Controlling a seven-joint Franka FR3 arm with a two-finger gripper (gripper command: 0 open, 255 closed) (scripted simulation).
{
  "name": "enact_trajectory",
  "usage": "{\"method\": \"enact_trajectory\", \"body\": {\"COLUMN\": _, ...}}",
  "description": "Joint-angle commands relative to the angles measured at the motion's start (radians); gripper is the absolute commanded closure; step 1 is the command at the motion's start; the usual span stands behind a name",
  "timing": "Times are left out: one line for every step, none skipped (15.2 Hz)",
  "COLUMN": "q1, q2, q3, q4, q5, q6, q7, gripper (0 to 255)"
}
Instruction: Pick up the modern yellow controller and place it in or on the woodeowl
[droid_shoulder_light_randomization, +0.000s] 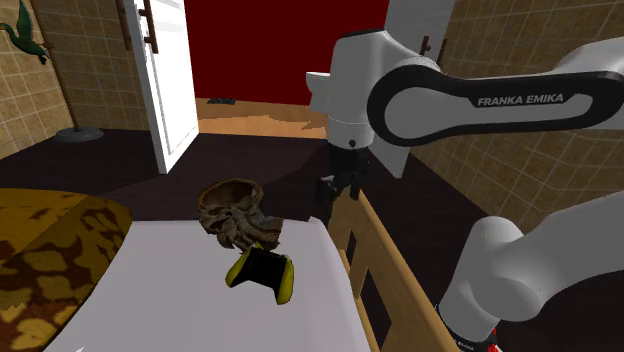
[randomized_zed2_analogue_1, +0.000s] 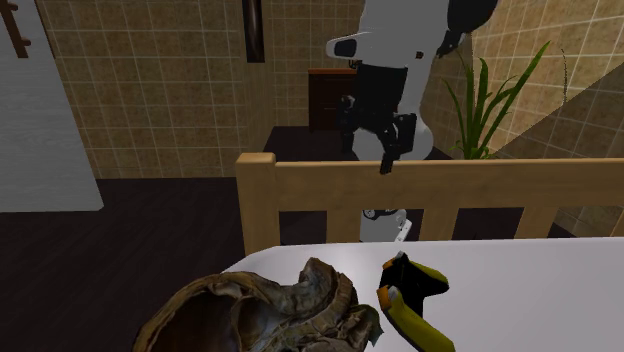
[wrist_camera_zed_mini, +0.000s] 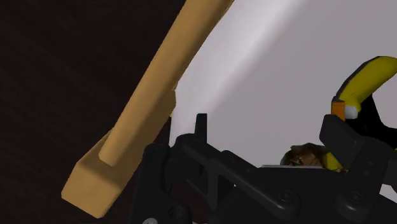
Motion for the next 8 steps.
{"method": "enact_trajectory", "body": {"q1": 0.009, "q2": 0.044, "q3": 0.048, "q4": 0.017, "q5": 0.018, "q6": 0.029, "q7": 0.054, "gripper": 0}}
{"method": "enact_trajectory", "body": {"q1": 0.012, "q2": 0.066, "q3": 0.071, "q4": 0.026, "q5": 0.025, "q6": 0.042, "q7": 0.079, "gripper": 0}}
{"method": "enact_trajectory", "body": {"q1": 0.016, "q2": 0.089, "q3": 0.094, "q4": 0.037, "q5": 0.03, "q6": 0.055, "q7": 0.105, "gripper": 0}}
{"method": "enact_trajectory", "body": {"q1": 0.018, "q2": 0.114, "q3": 0.117, "q4": 0.049, "q5": 0.034, "q6": 0.068, "q7": 0.132, "gripper": 0}}
{"method": "enact_trajectory", "body": {"q1": 0.02, "q2": 0.14, "q3": 0.141, "q4": 0.062, "q5": 0.037, "q6": 0.081, "q7": 0.158, "gripper": 0}}
{"method": "enact_trajectory", "body": {"q1": 0.021, "q2": 0.166, "q3": 0.164, "q4": 0.076, "q5": 0.038, "q6": 0.093, "q7": 0.185, "gripper": 0}}
{"method": "enact_trajectory", "body": {"q1": 0.022, "q2": 0.194, "q3": 0.187, "q4": 0.092, "q5": 0.038, "q6": 0.105, "q7": 0.213, "gripper": 0}}
{"method": "enact_trajectory", "body": {"q1": 0.022, "q2": 0.224, "q3": 0.211, "q4": 0.108, "q5": 0.036, "q6": 0.117, "q7": 0.241, "gripper": 0}}
